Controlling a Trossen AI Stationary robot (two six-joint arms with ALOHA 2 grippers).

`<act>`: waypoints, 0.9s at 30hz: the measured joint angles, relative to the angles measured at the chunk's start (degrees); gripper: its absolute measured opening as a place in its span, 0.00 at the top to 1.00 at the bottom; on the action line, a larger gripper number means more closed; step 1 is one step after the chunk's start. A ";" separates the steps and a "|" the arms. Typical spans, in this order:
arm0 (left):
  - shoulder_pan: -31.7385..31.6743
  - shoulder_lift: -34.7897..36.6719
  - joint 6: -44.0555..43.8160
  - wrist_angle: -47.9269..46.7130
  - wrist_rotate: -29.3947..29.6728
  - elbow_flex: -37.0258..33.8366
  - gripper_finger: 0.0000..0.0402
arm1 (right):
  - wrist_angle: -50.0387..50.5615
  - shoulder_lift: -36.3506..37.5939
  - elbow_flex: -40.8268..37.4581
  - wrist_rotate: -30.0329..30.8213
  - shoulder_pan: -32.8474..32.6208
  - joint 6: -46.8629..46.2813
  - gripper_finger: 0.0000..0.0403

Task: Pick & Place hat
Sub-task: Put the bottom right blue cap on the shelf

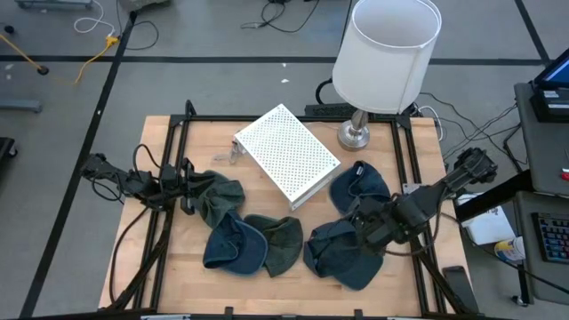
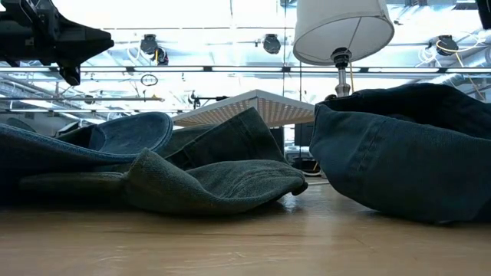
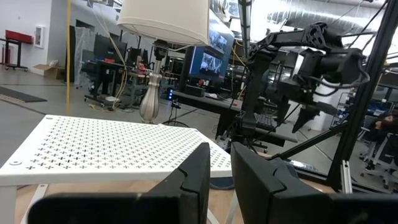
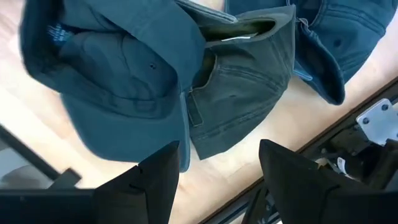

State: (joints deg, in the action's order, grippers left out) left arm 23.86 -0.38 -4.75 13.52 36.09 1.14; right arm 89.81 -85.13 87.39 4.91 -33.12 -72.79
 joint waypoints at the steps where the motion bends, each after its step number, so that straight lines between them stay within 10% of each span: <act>1: 0.00 0.01 0.01 -0.02 -0.01 -0.01 0.83 | -0.02 -0.18 -0.37 0.00 0.00 0.00 0.47; 27: 0.00 0.00 0.02 0.00 0.00 -0.01 0.83 | -19.24 -0.41 -19.50 -3.69 -4.51 0.96 0.47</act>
State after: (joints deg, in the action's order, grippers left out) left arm 23.86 -0.38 -4.73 13.52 36.10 1.13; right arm 70.56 -85.54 67.89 1.21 -37.64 -71.84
